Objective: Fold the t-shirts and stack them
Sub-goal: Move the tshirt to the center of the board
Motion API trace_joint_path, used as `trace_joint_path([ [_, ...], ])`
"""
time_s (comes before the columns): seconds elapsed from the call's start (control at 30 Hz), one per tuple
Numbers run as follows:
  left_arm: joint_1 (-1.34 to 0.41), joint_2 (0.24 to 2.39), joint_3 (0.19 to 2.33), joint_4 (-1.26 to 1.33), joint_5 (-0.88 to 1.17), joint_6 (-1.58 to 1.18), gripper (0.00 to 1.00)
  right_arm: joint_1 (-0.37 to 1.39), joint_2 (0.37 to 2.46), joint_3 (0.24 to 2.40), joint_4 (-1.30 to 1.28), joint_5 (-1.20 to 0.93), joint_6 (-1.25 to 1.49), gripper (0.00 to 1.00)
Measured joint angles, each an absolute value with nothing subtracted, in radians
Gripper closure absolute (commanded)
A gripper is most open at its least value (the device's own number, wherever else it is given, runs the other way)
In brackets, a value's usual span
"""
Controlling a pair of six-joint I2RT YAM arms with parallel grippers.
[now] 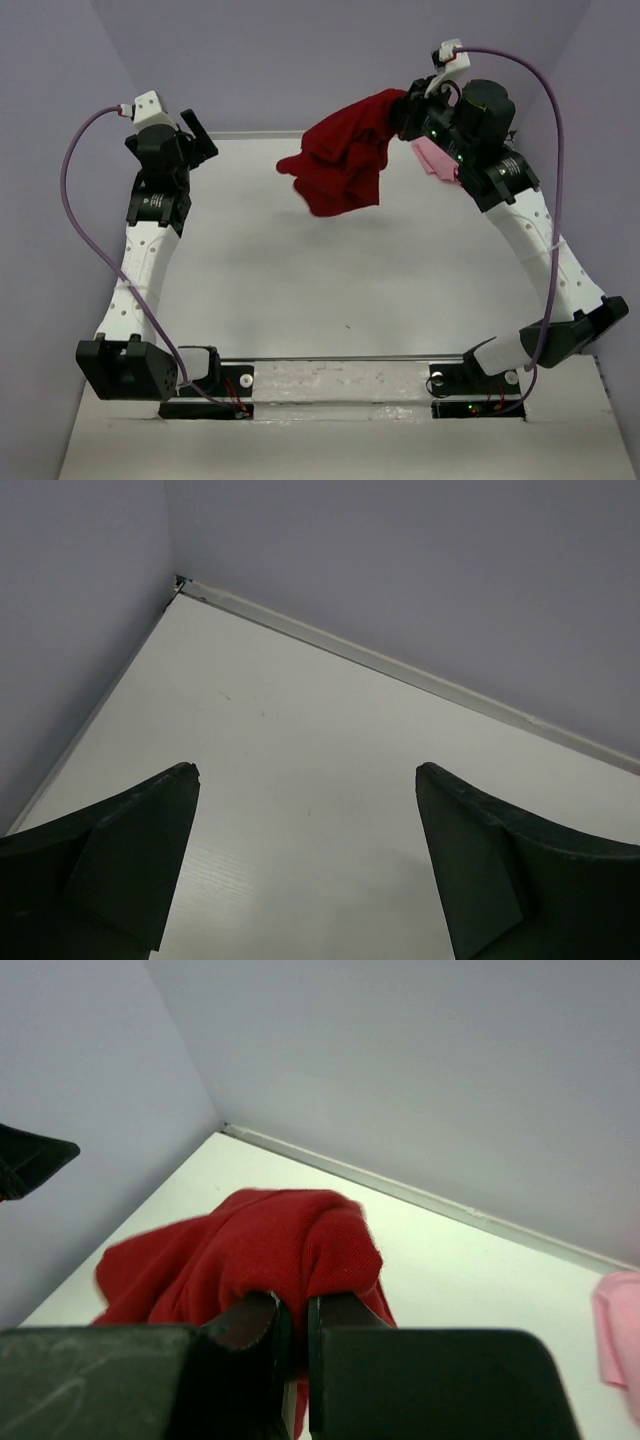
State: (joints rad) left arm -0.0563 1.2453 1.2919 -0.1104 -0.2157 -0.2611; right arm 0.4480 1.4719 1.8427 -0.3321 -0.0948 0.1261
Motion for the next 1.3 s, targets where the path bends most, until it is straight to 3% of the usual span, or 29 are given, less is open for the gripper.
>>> trace_joint_path([
  [0.33,-0.023,1.18,1.293,-0.169,-0.243,-0.255,0.01,0.452,1.396,1.53,-0.314,-0.172,0.226,1.0],
  [0.5,-0.022,1.153,1.29,-0.164,-0.205,-0.229,0.01,0.453,1.401,1.515,-0.329,-0.12,0.224,1.0],
  [0.8,-0.022,1.154,1.281,-0.144,-0.156,-0.218,0.01,0.508,1.436,1.515,-0.328,-0.29,0.245,1.0],
  [1.3,-0.022,1.179,1.267,-0.131,-0.157,-0.218,0.01,0.606,1.497,1.508,-0.327,-0.287,0.239,1.0],
])
